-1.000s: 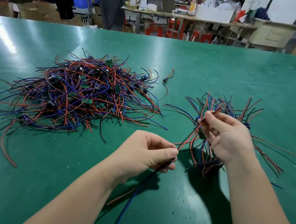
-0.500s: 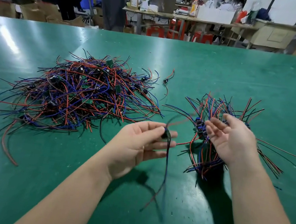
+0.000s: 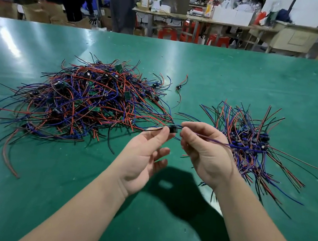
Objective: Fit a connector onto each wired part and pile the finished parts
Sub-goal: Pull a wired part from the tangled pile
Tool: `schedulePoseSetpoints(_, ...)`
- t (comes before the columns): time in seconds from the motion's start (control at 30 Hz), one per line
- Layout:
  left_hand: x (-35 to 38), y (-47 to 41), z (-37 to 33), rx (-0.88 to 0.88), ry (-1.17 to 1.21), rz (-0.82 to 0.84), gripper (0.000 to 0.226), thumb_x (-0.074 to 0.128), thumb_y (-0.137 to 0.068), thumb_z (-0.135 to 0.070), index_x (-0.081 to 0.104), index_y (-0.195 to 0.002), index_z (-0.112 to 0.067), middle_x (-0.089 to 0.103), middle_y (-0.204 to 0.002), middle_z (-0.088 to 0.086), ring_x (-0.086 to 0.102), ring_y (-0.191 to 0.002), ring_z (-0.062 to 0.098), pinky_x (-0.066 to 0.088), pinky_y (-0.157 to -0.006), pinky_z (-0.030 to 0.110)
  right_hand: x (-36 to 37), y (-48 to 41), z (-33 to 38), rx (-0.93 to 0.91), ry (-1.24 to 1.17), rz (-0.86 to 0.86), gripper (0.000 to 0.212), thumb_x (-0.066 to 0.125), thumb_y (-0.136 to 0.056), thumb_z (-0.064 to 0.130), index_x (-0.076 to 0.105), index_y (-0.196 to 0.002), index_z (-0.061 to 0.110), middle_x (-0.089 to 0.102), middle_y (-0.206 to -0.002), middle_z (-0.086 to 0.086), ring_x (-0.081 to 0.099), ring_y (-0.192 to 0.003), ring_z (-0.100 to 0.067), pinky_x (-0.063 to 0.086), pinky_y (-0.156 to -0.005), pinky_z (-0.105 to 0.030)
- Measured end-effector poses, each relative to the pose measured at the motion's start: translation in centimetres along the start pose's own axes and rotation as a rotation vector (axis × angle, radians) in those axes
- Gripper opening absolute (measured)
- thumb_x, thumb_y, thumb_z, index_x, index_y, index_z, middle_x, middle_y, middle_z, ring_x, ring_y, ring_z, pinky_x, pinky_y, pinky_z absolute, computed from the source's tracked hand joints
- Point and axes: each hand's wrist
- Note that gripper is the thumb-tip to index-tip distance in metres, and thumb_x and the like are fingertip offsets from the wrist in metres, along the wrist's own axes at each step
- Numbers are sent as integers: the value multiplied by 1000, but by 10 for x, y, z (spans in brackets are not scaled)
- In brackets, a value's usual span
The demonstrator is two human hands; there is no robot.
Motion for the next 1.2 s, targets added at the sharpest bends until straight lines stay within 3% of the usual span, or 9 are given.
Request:
schedulePoseSetpoints(0.17, -1, 4, 11, 268, -446, 166, 18, 78, -70, -24, 72, -86, -25, 63, -78, -16, 49, -63, 4, 40, -61, 15, -4, -2, 8, 126, -200, -67, 11, 65, -66, 11, 75, -66, 15, 65, -63, -4, 61, -52, -9, 52, -51, -19)
schedulePoseSetpoints(0.3, -6, -1, 20, 790, -1133, 214, 22, 66, -81, -9, 68, -102, -14, 62, -91, -11, 49, -75, -3, 41, -74, 13, -14, -2, 17, 189, -236, 37, 28, 61, -74, 17, 67, -102, 14, 59, -66, -1, 57, -53, -10, 52, -51, -21)
schedulePoseSetpoints(0.37, -7, -3, 23, 880, -1250, 167, 24, 61, -86, -3, 65, -107, -12, 62, -94, -8, 48, -79, -4, 41, -79, 14, -19, -2, 21, 182, -304, 109, 38, 61, -78, 16, 60, -115, 10, 58, -69, 2, 56, -57, -8, 51, -53, -19)
schedulePoseSetpoints(0.5, -3, 0, 24, 678, -828, 0, 10, 55, -96, -21, 60, -104, -20, 68, -80, -6, 63, -65, 4, 53, -66, 22, -25, -2, 24, 204, -369, 177, 51, 68, -70, 17, 58, -119, 5, 59, -66, 3, 58, -57, -6, 51, -54, -16)
schedulePoseSetpoints(0.63, 6, 2, 15, 241, -291, -40, 37, 63, -73, -44, 67, -80, -8, 67, -64, 4, 66, -51, 15, 52, -49, 23, -19, -3, 12, 183, 115, 31, 33, 70, -65, 13, 65, -97, 7, 63, -61, 0, 58, -52, -7, 48, -53, -16)
schedulePoseSetpoints(0.77, 5, 1, 15, 116, -297, -83, 16, 76, -72, -18, 69, -79, -6, 71, -65, 5, 66, -51, 15, 52, -48, 22, -16, -3, 4, 162, 248, -18, 21, 72, -60, 15, 67, -79, 8, 65, -61, 0, 59, -55, -9, 46, -54, -17)
schedulePoseSetpoints(0.97, 4, 1, 13, 64, -458, -60, 11, 76, -76, -16, 70, -78, -8, 69, -62, -1, 58, -44, 9, 45, -42, 17, -16, -2, 3, 171, 303, -44, 8, 67, -78, 12, 69, -76, 5, 63, -61, -5, 54, -54, -11, 42, -54, -20)
schedulePoseSetpoints(1.07, 2, 3, 12, 15, -560, 27, 11, 79, -74, -16, 69, -73, -10, 66, -62, 1, 55, -42, 8, 43, -43, 17, -25, -6, 13, 130, 239, -192, 11, 60, -87, 3, 65, -77, 3, 65, -58, -2, 56, -49, -9, 42, -47, -16)
schedulePoseSetpoints(1.2, 1, 7, 10, -78, -635, 208, 13, 79, -75, -18, 70, -66, -16, 68, -65, 1, 54, -43, 8, 42, -44, 15, -45, -8, 33, 71, 142, -406, 6, 66, -84, 6, 63, -81, 2, 66, -56, -3, 58, -45, -8, 44, -43, -15)
Point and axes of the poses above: each hand's wrist, its own y-axis away from the middle knuckle, its own x-axis out of the palm, z = x × y
